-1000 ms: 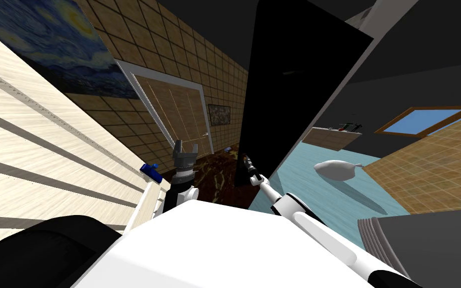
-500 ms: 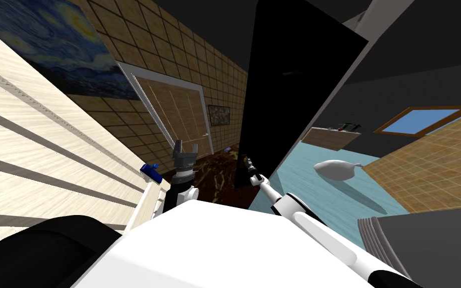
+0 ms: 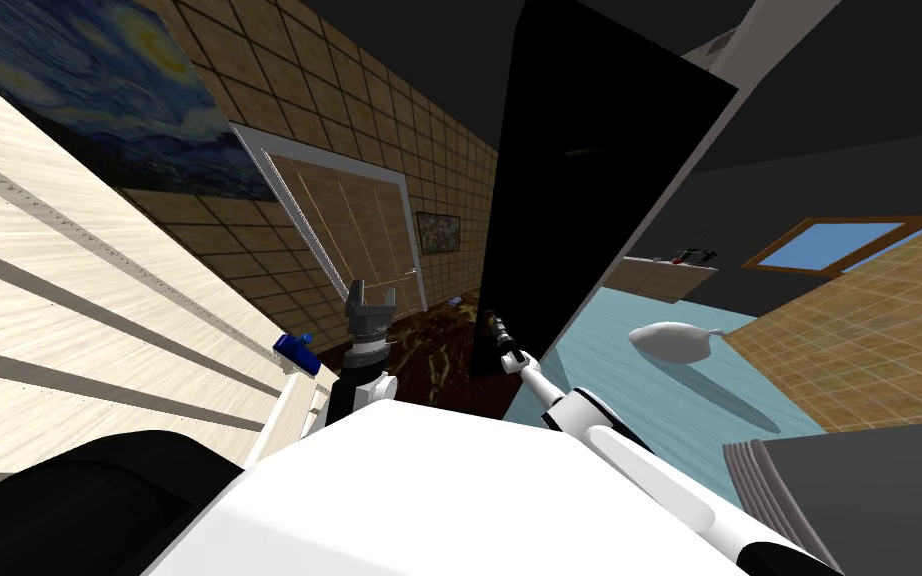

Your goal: Push the door open

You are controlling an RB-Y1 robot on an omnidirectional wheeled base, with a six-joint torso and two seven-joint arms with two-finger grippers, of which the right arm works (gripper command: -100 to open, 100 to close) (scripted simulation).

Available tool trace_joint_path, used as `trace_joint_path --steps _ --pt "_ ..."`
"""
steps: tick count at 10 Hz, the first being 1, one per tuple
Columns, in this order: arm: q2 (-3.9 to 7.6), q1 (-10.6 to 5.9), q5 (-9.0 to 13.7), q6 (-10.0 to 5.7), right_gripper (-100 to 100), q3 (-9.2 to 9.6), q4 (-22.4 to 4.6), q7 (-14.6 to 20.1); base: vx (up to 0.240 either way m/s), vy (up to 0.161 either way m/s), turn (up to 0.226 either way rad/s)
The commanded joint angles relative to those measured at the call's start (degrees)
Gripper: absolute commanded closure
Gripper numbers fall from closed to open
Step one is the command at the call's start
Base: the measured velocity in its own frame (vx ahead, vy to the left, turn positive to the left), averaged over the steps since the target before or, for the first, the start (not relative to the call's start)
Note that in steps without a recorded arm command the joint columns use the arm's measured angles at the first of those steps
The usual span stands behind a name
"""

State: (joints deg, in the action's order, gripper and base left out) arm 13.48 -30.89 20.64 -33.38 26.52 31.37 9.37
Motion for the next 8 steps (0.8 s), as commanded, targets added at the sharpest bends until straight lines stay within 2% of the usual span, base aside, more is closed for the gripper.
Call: trace_joint_path --steps 1,4,5,7,8 --pt "0.46 -0.5 0.26 -0.11 100 -1.22 -0.04 -0.54 0.167 0.087 -0.022" --pt "0.53 -0.5 0.32 -0.1 100 -1.55 -0.15 -0.68 0.112 0.053 -0.003" --pt "0.81 -0.49 0.6 -0.08 100 -3.01 -0.66 -1.28 0.127 0.088 -0.044" --pt "0.81 -0.49 0.6 -0.08 100 -3.01 -0.66 -1.28 0.098 0.088 -0.043" --pt "0.96 -0.49 0.75 -0.07 100 -3.83 -0.94 -1.61 0.086 0.059 -0.01"
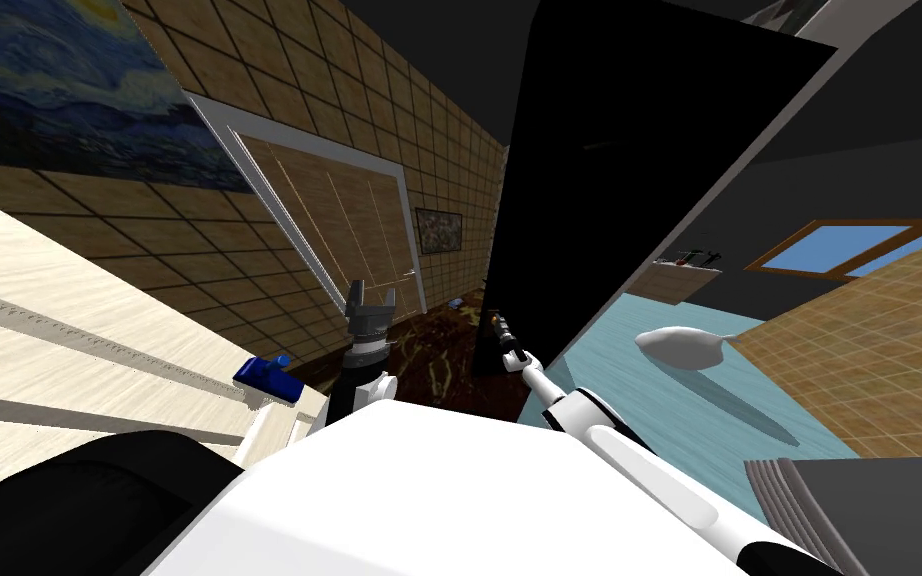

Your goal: Push the door open

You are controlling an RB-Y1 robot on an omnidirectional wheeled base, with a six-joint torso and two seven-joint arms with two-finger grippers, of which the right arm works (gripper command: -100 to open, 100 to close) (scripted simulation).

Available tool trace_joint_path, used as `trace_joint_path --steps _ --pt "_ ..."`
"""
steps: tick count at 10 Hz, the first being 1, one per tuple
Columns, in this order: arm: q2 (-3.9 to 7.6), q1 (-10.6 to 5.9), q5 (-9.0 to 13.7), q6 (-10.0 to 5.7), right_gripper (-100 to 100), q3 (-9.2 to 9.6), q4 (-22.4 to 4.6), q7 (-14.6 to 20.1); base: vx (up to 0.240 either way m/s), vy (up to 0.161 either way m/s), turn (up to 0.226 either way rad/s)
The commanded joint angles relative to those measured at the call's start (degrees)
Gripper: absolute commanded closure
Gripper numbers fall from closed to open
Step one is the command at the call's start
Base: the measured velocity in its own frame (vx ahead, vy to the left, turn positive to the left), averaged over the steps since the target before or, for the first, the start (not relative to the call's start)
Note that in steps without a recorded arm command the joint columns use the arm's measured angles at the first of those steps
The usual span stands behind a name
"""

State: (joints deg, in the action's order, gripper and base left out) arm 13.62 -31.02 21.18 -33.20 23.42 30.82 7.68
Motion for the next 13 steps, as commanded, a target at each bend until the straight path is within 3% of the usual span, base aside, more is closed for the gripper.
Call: trace_joint_path --steps 1,5,8,11,13 --pt "0.98 -0.36 0.36 -0.24 100 -1.6 -0.68 -0.27 0.134 0.106 -0.047" --pt "1.07 -0.36 0.45 -0.23 100 -2.04 -0.83 -0.45 0.078 0.06 -0.019" --pt "1.6 -0.35 0.97 -0.19 100 -4.84 -1.8 -1.6 0.128 0.133 -0.067" --pt "1.6 -0.35 0.97 -0.19 100 -4.84 -1.8 -1.6 0.06 0.041 -0.008" --pt "1.96 -0.35 1.33 -0.16 100 -6.72 -2.45 -2.37 0.122 0.105 -0.068"
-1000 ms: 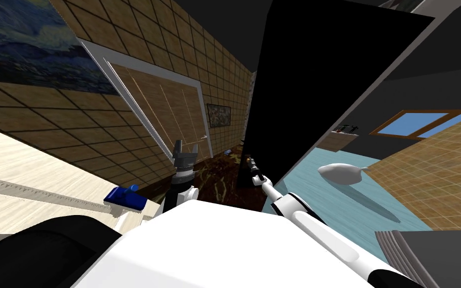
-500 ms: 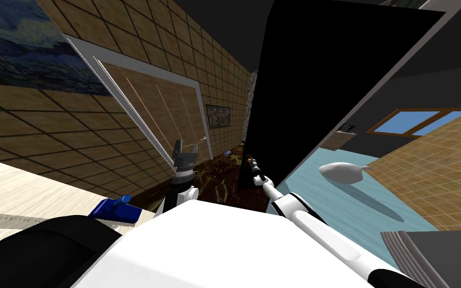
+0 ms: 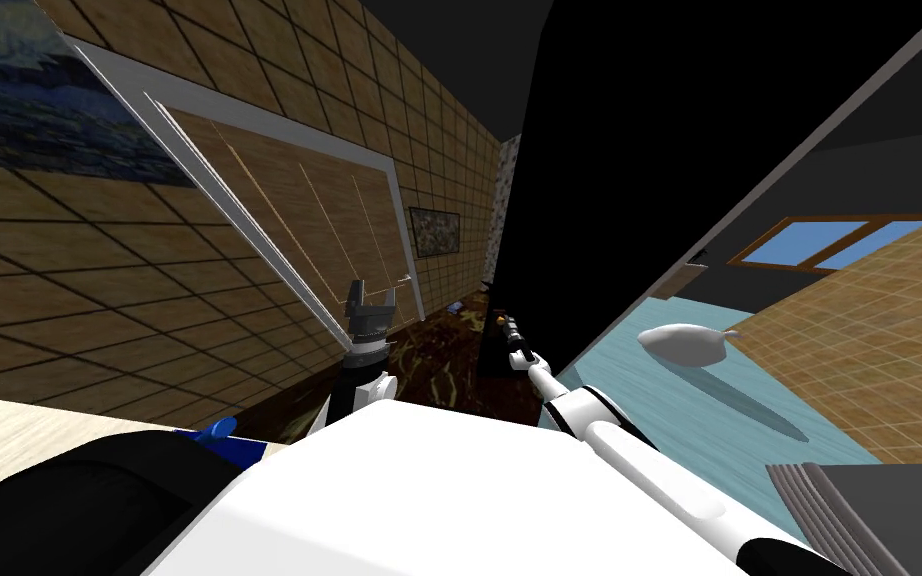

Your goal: Push the door open

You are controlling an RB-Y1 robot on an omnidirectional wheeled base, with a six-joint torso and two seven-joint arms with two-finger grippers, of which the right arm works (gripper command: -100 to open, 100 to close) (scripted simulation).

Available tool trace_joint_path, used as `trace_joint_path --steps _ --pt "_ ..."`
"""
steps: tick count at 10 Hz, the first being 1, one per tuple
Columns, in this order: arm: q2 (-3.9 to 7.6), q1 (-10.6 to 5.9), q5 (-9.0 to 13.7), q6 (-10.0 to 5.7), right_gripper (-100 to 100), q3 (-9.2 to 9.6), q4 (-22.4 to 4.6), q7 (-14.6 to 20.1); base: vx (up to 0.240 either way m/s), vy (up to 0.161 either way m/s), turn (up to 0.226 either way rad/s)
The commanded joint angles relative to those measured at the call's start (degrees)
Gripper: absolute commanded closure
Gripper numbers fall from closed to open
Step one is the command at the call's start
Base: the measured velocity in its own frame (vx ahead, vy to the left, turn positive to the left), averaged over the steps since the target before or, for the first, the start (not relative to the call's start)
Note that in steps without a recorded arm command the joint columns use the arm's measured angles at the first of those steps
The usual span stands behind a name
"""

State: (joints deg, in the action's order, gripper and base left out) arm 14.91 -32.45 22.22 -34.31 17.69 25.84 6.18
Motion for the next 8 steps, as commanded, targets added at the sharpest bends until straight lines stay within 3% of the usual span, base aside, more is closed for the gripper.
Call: trace_joint_path --steps 1,2,3,4,5,6,8 --pt "0.68 1.08 0.29 0.94 100 -0.99 2.54 -0.87 0.105 0.096 -0.064" --pt "0.68 1.08 0.29 0.94 100 -0.99 1.97 -0.87 0.037 0.031 0.001" --pt "-1.68 0.41 -0.34 0.73 -100 -0.11 1.45 -1.78 -0.04 -0.027 -0.316" --pt "-1.68 0.41 -0.34 0.73 -100 -0.11 1.98 -1.78 -0.084 -0.032 -0.144" --pt "-3.53 0.2 -0.79 1.17 -100 0.45 1.82 -2.87 -0.115 -0.067 -0.191" --pt "-3.53 0.2 -0.79 1.17 -100 0.45 0.74 -2.87 -0.093 -0.052 -0.091" --pt "-3.53 0.2 -0.79 1.17 -100 0.45 1.82 -2.87 -0.028 -0.009 0.012"
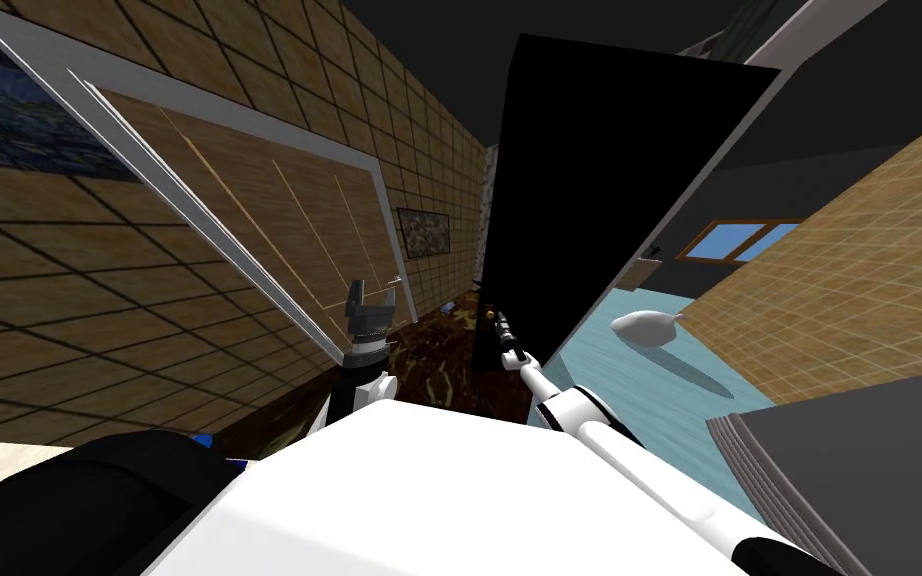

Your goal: Push the door open

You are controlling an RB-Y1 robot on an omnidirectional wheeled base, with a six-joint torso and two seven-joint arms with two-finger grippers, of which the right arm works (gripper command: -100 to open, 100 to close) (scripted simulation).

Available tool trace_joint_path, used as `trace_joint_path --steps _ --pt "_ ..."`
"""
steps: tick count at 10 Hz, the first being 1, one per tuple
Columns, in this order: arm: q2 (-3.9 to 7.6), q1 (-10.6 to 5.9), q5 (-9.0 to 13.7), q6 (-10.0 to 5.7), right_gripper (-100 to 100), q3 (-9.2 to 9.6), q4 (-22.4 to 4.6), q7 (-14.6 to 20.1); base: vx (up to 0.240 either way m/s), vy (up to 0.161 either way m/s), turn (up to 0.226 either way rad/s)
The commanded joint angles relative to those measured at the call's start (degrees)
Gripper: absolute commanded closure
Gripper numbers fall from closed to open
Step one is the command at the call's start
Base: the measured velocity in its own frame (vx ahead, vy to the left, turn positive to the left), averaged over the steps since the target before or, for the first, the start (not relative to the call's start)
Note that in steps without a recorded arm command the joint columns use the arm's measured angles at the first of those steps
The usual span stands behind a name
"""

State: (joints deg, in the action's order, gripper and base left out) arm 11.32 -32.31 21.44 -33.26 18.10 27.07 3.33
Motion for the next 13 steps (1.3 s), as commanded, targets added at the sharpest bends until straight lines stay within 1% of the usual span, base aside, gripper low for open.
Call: trace_joint_path --steps 1,3,4,5,6,7,8,9,10,11,12,13 --pt "-2.11 -0.16 -0.53 0.63 -100 0.68 1.02 -1.26 -0.062 -0.029 -0.263" --pt "-4.45 -0.41 -1.07 1.17 -100 1.35 1.46 -2.57 -0.093 -0.053 -0.213" --pt "-4.45 -0.41 -1.07 1.17 -100 1.35 1.46 -2.57 -0.066 -0.046 -0.061" --pt "-6.82 -0.65 -1.6 1.7 -100 2.01 1.9 -3.86 -0.099 -0.065 -0.288" --pt "-6.82 -0.65 -1.6 1.7 -100 2.01 1.9 -3.86 -0.085 -0.048 -0.13" --pt "-6.82 -0.65 -1.6 1.7 -100 2.01 1.9 -3.86 -0.013 -0.015 0.012" --pt "-9.07 -0.86 -2.08 2.17 -100 2.6 2.3 -5.01 -0.059 -0.061 -0.191" --pt "-9.07 -0.86 -2.08 2.17 -100 2.6 0.94 -5.01 -0.045 -0.045 -0.144" --pt "-9.07 -0.86 -2.08 2.17 -100 2.6 2.3 -5.01 -0.006 -0.004 -0.015" --pt "-11.02 -1.04 -2.47 2.56 -100 3.08 2.62 -5.95 -0.039 -0.043 -0.13" --pt "-12.44 -1.15 -2.72 2.81 -100 3.4 2.83 -6.57 -0.076 -0.08 -0.247" --pt "-12.44 -1.15 -2.72 2.78 -100 3.4 0.23 -6.57 -0.04 -0.036 -0.117"
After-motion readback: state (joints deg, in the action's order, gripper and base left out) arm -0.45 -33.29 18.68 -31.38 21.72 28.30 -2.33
